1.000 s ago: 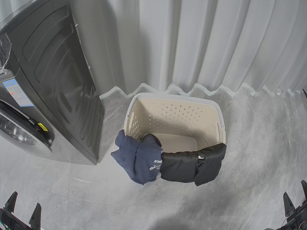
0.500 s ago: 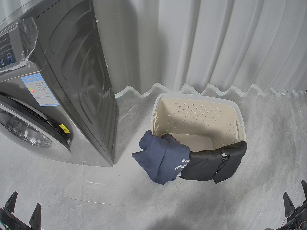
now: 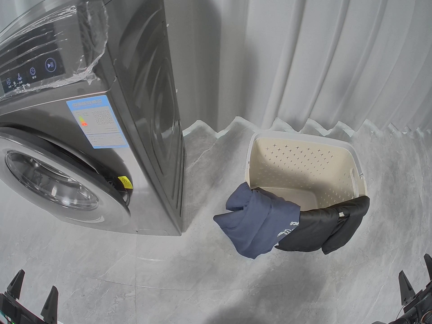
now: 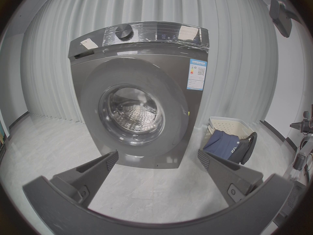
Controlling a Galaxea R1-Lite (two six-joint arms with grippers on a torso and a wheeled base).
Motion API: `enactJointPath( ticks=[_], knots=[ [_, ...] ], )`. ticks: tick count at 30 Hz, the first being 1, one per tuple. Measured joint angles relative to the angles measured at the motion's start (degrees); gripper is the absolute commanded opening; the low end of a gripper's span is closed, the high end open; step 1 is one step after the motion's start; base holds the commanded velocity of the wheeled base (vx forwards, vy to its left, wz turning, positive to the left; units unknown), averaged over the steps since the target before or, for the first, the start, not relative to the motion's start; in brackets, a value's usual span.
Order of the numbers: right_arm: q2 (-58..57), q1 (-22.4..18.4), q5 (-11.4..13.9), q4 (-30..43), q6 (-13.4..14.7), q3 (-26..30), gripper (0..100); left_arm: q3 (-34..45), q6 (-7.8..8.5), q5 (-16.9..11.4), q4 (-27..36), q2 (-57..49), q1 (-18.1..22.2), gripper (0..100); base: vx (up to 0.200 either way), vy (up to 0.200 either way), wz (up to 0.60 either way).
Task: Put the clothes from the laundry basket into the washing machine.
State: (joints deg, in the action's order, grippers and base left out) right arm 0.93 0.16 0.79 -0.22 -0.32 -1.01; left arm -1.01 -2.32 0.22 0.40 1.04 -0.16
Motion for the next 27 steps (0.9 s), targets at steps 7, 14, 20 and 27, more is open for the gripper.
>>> enactJointPath(
  ticks=[7, 14, 20, 27],
  knots=[
    [0.0, -0.02, 0.05, -0.02, -0.01, 0.0, 100, 0.0, 0.09, 0.02, 0.06, 0.0, -0.05, 100, -0.114, 0.0, 0.0],
    [0.0, -0.02, 0.07, -0.02, 0.0, 0.0, 100, 0.0, 0.07, 0.0, 0.04, 0.0, -0.05, 100, 0.0, 0.114, 0.0],
    [0.0, 0.0, 0.07, -0.02, 0.0, 0.0, 100, 0.0, 0.05, 0.02, 0.04, 0.0, -0.02, 100, 0.0, 0.2, 0.0],
    [0.0, -0.06, 0.02, -0.02, 0.0, 0.0, 100, 0.0, -0.02, 0.0, 0.04, 0.0, 0.0, 100, 0.0, 0.2, 0.0]
  ],
)
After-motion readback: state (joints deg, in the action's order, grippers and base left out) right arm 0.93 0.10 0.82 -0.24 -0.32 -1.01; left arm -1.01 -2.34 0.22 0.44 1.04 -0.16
